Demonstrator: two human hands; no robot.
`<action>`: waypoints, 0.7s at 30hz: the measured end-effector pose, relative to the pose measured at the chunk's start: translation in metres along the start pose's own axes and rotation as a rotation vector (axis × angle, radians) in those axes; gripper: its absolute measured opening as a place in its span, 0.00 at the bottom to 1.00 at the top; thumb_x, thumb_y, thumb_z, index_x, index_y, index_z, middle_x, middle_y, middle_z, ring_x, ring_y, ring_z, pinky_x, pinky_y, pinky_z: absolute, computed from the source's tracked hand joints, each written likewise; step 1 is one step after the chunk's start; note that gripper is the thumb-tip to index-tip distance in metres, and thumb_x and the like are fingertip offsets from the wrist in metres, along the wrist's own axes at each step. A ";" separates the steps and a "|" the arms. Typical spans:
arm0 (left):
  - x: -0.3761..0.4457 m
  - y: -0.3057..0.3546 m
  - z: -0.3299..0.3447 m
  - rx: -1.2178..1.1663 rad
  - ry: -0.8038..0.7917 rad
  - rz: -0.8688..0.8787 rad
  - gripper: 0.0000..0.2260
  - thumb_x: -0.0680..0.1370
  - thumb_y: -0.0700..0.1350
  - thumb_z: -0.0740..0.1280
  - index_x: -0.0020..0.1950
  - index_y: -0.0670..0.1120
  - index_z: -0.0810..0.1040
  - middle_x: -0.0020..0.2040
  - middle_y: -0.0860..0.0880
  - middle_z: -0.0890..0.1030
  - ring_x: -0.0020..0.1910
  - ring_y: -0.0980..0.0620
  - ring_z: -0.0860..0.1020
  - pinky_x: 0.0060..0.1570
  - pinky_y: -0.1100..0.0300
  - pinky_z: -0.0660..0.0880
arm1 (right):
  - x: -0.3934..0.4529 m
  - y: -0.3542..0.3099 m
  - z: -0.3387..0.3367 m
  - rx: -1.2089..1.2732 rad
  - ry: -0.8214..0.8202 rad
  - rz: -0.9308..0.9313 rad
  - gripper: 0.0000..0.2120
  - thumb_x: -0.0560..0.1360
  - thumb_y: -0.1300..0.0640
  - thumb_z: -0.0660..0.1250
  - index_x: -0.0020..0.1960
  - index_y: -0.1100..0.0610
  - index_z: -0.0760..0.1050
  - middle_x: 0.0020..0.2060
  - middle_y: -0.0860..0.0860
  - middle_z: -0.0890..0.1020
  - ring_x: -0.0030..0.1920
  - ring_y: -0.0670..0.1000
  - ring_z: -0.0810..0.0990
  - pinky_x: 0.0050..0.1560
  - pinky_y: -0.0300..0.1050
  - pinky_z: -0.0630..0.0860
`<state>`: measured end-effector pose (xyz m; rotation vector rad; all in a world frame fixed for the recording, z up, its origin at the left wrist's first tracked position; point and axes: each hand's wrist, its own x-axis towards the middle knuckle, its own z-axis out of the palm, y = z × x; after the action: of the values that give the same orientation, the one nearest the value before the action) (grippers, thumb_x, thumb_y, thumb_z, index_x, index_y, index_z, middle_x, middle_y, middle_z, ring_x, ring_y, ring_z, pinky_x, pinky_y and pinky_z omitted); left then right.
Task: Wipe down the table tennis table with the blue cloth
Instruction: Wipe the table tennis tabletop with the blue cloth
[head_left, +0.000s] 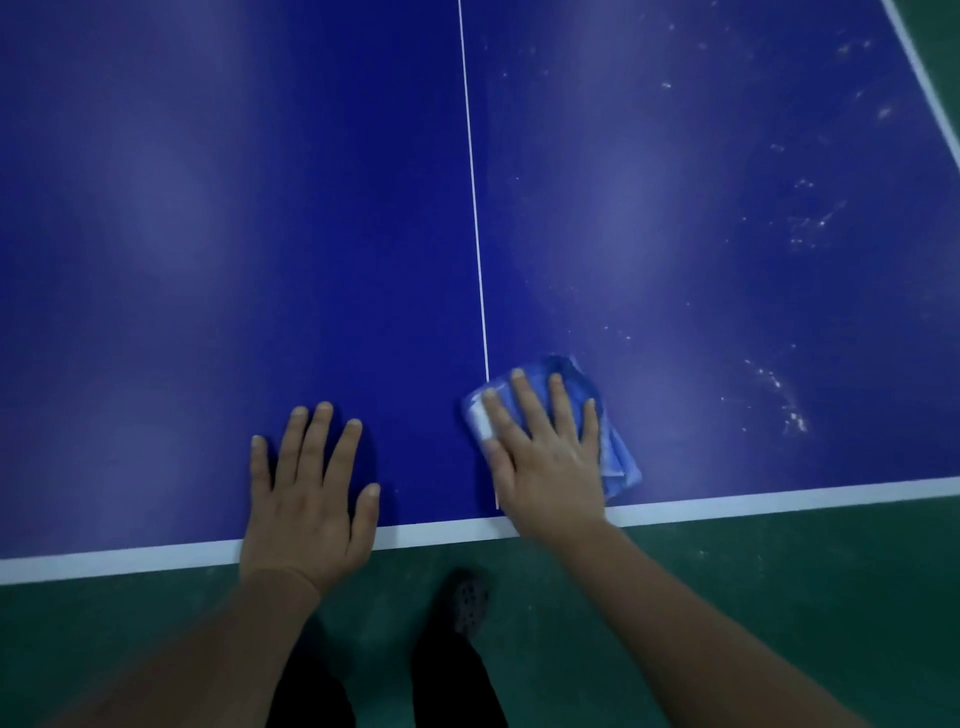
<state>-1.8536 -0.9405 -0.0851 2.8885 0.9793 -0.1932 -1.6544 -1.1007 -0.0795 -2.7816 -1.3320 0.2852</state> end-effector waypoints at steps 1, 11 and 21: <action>0.000 -0.001 0.001 0.005 0.003 0.004 0.31 0.79 0.58 0.50 0.78 0.43 0.63 0.80 0.41 0.58 0.79 0.42 0.53 0.74 0.34 0.51 | 0.005 0.018 -0.004 -0.005 -0.021 0.009 0.25 0.82 0.40 0.46 0.78 0.42 0.60 0.80 0.46 0.57 0.80 0.58 0.51 0.76 0.68 0.48; -0.003 -0.003 -0.010 -0.197 0.063 -0.002 0.28 0.81 0.56 0.48 0.78 0.45 0.64 0.80 0.43 0.58 0.80 0.45 0.53 0.75 0.37 0.49 | 0.024 -0.010 -0.008 0.018 0.071 0.240 0.27 0.80 0.44 0.48 0.78 0.46 0.61 0.79 0.51 0.60 0.79 0.62 0.55 0.75 0.69 0.49; -0.049 -0.079 -0.007 -0.205 0.167 -0.159 0.27 0.80 0.53 0.52 0.74 0.40 0.69 0.77 0.40 0.64 0.78 0.41 0.58 0.75 0.36 0.47 | 0.074 -0.006 -0.017 -0.104 -0.030 -0.316 0.26 0.82 0.41 0.44 0.79 0.43 0.60 0.79 0.50 0.60 0.79 0.61 0.55 0.74 0.69 0.50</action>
<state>-1.9396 -0.9062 -0.0738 2.6748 1.1815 0.1333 -1.6103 -1.0388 -0.0733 -2.5959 -1.8106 0.2492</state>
